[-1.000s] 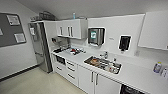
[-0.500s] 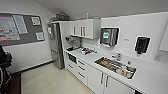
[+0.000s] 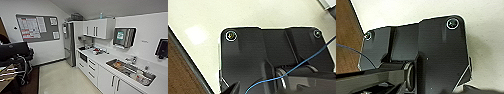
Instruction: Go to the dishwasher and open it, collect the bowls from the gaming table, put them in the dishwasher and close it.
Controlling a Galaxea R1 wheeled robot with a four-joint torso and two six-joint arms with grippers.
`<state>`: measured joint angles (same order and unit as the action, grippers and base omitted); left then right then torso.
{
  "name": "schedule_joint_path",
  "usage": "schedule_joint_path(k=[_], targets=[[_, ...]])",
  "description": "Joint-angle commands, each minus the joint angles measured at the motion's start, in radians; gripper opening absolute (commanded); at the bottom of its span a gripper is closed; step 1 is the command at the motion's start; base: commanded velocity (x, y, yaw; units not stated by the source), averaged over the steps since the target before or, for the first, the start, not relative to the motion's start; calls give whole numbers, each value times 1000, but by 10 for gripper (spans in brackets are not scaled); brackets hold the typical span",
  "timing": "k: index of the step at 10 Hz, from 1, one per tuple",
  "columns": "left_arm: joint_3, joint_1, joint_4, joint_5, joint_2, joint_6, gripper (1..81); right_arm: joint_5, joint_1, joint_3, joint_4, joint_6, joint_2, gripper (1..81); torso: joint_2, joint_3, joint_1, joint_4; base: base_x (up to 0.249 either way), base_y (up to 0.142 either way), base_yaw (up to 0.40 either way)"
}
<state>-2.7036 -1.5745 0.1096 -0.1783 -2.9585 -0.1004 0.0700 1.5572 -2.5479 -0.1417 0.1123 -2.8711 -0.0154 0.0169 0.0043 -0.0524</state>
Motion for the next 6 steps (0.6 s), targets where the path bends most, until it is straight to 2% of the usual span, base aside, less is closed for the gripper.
schedule_joint_path(k=[1, 6], targets=[[-2, 46, 12, 46, 7, 8, 811, -44, -53, -14, 1, 1, 7, 811, 0, 0, 0, 0, 0, 0, 362], [-2, 34, 12, 39, 12, 8, 811, -44, -53, 5, -7, -10, 8, 811, 0, 0, 0, 0, 0, 0, 362]])
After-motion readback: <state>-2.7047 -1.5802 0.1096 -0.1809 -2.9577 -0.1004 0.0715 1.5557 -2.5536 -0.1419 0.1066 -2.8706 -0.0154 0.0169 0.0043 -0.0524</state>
